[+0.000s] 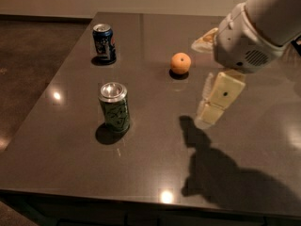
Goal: Pick green can
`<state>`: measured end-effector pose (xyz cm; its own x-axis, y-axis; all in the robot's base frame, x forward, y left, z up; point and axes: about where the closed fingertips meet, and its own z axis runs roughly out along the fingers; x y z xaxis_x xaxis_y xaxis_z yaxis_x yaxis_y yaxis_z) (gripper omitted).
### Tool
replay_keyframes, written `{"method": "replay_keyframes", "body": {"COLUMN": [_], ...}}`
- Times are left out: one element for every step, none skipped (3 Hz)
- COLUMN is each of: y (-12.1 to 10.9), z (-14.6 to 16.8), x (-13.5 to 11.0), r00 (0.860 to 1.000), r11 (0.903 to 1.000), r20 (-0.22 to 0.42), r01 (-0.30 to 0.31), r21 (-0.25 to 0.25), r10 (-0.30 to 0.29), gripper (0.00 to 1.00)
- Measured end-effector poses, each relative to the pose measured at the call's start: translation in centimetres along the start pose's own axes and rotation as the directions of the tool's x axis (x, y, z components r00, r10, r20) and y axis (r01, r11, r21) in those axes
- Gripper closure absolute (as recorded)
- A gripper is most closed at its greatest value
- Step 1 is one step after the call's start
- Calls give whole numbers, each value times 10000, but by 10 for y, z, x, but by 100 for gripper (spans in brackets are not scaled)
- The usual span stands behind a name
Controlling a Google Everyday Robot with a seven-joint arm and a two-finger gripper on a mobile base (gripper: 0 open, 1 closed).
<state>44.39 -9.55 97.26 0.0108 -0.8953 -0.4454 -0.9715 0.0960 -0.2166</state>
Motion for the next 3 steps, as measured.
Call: {"method": "replay_keyframes", "body": {"y": [12, 14, 8], "z": [30, 61, 89], "x": [-46, -83, -112], "r00": [9938, 9855, 9788], "r11": [9971, 9910, 9843], "r20": [953, 1489, 1911], "r01": [617, 957, 1025], "r21": [-452, -938, -1437], "r10": [-571, -811, -740], "gripper": [0, 0, 0]}}
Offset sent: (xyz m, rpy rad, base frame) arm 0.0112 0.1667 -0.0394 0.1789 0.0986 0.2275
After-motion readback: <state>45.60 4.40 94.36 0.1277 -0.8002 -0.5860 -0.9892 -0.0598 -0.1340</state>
